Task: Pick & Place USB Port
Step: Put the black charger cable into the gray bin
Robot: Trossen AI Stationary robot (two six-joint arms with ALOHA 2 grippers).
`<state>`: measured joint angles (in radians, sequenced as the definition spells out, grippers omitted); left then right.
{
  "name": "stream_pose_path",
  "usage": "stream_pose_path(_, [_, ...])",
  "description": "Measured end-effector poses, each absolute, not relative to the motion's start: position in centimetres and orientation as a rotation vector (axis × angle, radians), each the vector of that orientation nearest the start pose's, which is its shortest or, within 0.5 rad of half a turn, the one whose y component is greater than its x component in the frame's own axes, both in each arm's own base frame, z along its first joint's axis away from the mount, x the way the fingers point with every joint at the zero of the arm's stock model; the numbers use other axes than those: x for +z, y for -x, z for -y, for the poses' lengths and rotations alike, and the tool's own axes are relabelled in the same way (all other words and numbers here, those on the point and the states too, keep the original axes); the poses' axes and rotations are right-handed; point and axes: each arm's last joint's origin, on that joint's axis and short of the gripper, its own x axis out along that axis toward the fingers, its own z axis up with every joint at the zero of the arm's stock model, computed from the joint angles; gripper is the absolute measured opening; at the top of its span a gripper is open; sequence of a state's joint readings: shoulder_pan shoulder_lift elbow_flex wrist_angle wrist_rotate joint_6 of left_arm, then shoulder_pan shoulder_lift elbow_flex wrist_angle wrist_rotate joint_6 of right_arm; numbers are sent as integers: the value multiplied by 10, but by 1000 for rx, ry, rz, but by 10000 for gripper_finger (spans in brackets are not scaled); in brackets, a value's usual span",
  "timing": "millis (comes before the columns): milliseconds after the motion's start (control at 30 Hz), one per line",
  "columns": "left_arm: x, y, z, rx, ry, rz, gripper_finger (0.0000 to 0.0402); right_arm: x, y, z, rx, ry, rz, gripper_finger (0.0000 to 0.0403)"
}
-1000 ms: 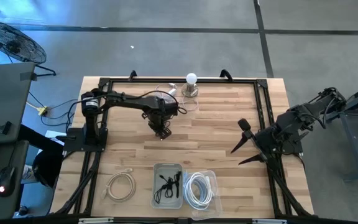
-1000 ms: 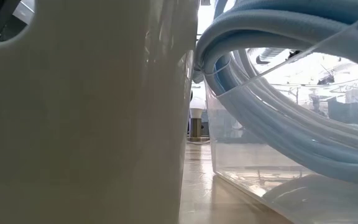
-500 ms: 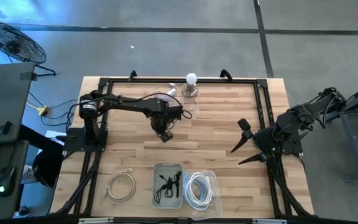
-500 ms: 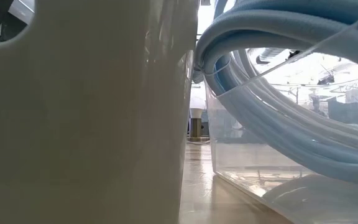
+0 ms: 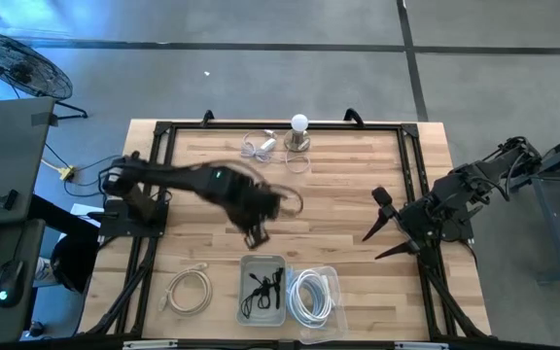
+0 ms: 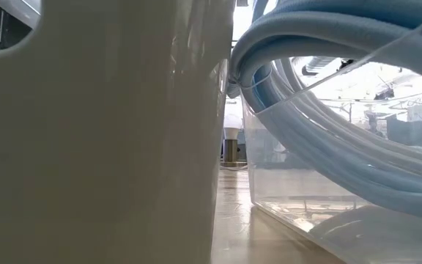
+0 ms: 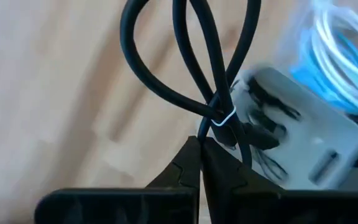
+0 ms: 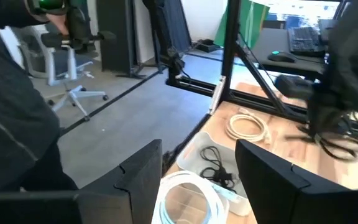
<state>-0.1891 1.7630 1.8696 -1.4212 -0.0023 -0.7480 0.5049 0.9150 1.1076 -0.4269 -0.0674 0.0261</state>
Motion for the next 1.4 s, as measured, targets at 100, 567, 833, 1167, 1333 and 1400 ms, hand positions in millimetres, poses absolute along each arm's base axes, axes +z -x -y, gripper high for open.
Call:
stream_pose_path(100, [364,-315,96,343,585,-1301,0,396,-158,-90,585,23,-236,197])
stream_pose_path(567, [323,-331,213,337,811,-1171,0,401,-153,-101,662,45,-182,197])
stream_pose_path(833, [288,-346,224,396,812,-1263,0,403,-147,-109,716,19,-166,197])
stream_pose_path(1167, [273,-350,225,448,839,-1335,0,404,-138,-121,737,26,-152,197])
stream_pose_path(1333, [273,-348,222,499,795,-1304,11,404,-134,-125,743,31,-149,197])
stream_pose_path(1400, [272,-347,221,515,781,-1312,24,404,-133,-127,745,33,-148,197])
